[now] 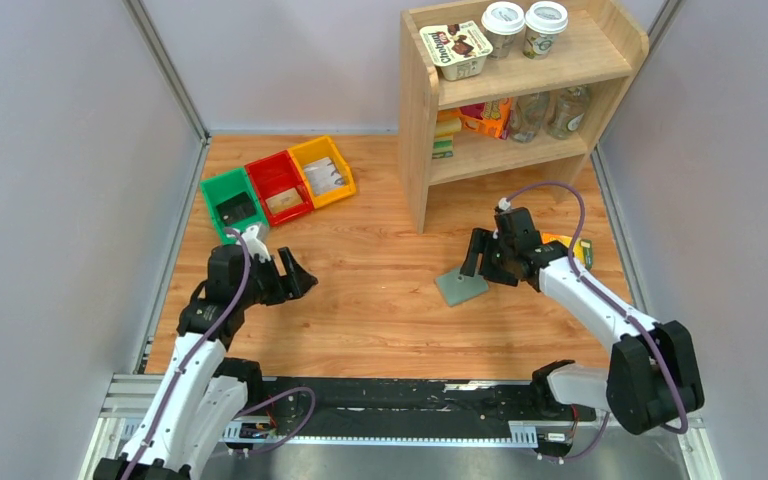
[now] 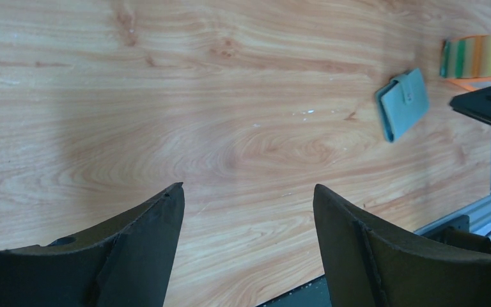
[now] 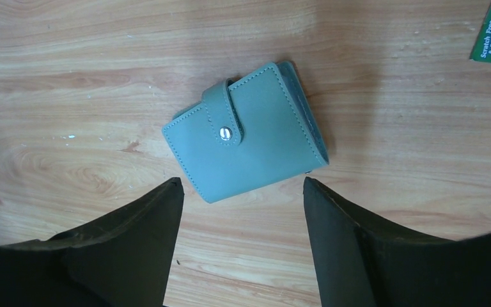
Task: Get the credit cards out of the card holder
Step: Open the card holder at the center of the board.
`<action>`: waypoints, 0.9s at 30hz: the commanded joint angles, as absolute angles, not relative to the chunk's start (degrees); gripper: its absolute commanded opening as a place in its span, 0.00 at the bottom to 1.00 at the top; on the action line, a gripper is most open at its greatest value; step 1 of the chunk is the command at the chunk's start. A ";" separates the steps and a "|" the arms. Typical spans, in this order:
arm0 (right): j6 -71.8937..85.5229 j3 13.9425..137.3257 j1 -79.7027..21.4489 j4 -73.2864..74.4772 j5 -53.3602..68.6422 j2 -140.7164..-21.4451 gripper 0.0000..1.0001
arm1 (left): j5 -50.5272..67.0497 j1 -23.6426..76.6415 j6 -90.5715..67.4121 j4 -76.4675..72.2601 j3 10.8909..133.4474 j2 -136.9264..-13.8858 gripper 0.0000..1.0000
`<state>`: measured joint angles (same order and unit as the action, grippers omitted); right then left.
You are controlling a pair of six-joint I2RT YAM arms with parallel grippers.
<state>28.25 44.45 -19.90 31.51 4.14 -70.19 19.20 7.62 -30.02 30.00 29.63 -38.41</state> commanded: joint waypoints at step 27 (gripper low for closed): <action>33.75 54.41 -37.36 26.82 -3.70 -84.46 0.89 | 24.96 9.93 -33.75 26.37 28.39 -38.58 0.81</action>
<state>33.69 56.51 -41.58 28.62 -2.52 -87.35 24.58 9.30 -32.69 27.79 28.73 -38.76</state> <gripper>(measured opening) 0.886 0.811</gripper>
